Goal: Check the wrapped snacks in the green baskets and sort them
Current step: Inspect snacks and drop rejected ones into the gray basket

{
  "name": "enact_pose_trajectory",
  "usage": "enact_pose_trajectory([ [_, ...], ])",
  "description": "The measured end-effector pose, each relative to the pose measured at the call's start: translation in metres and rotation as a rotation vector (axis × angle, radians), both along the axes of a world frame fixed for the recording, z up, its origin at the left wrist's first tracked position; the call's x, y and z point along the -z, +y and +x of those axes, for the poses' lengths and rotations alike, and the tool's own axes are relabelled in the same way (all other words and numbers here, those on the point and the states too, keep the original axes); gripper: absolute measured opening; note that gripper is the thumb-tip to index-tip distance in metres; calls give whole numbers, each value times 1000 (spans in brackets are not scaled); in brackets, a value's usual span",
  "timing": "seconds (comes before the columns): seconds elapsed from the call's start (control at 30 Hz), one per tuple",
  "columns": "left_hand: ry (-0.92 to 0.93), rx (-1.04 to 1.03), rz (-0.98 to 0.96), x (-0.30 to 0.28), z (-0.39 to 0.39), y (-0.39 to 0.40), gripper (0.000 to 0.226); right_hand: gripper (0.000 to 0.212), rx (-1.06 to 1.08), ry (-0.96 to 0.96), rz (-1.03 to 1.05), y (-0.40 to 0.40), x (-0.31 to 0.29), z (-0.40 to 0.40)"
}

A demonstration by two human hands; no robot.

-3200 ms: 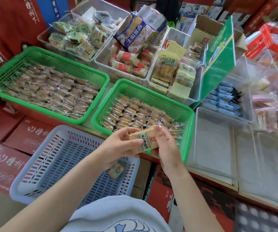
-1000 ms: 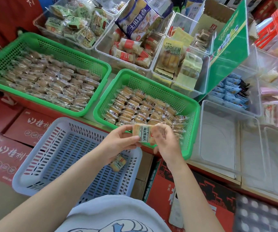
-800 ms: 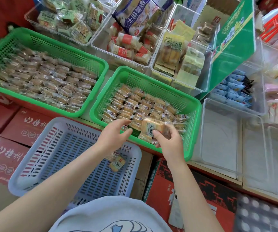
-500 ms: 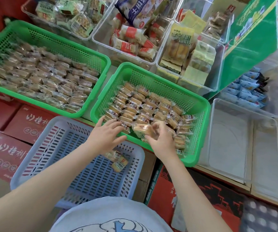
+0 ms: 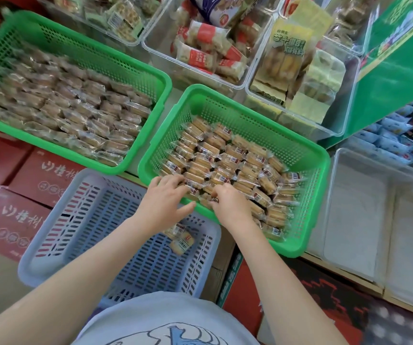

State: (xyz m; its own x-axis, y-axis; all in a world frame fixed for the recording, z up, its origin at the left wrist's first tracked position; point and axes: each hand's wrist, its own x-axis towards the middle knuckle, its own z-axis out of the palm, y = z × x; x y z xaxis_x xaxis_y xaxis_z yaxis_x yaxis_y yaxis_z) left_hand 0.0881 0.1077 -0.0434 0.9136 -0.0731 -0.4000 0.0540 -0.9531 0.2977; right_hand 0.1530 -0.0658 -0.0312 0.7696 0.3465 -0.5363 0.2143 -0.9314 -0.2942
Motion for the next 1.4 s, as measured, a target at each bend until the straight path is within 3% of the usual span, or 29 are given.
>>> enact_pose_trajectory([
  [0.13, -70, 64, -92, -4, 9, -15, 79, 22, 32, 12, -40, 6, 4, 12],
  [0.23, 15, 177, -36, 2, 14, -18, 95, 15, 108, 90, 111, 0, -3, 19],
  [0.33, 25, 204, 1, 8, 16, -14, 113, 9, 193, 25, 238, -7, -4, 23],
  [0.53, 68, 202, 37, 5, 17, -18, 121, 24, -60, -206, 25, -7, 14, 16],
  [0.7, 159, 177, 44, -1, 20, -19, 91, 14, -87, -321, -26, -2, 21, 11],
  [0.83, 179, 195, 60, -2, 20, -19, 85, 8, -101, -356, 11, -4, 23, 5],
  [0.97, 182, 197, 44, -3, 20, -17, 78, 24, -21, -342, 176, -11, 15, 1],
  [1.1, 192, 199, 22, -4, 20, -16, 69, 14, 208, -227, 367, -35, -9, -4],
  [1.17, 200, 151, -67, -7, 20, -12, 58, 9, 372, -203, 493, -44, -30, -8],
  [1.23, 93, 39, -252, -15, 19, -9, 48, 11, 481, -206, 596, -51, -50, -10],
  [1.33, -107, -362, -573, -43, 13, -11, 38, 13, 544, -167, 714, -53, -78, -14],
  [1.4, -72, -530, -820, -64, 9, -15, 23, 10, 549, -87, 763, -49, -90, -19],
])
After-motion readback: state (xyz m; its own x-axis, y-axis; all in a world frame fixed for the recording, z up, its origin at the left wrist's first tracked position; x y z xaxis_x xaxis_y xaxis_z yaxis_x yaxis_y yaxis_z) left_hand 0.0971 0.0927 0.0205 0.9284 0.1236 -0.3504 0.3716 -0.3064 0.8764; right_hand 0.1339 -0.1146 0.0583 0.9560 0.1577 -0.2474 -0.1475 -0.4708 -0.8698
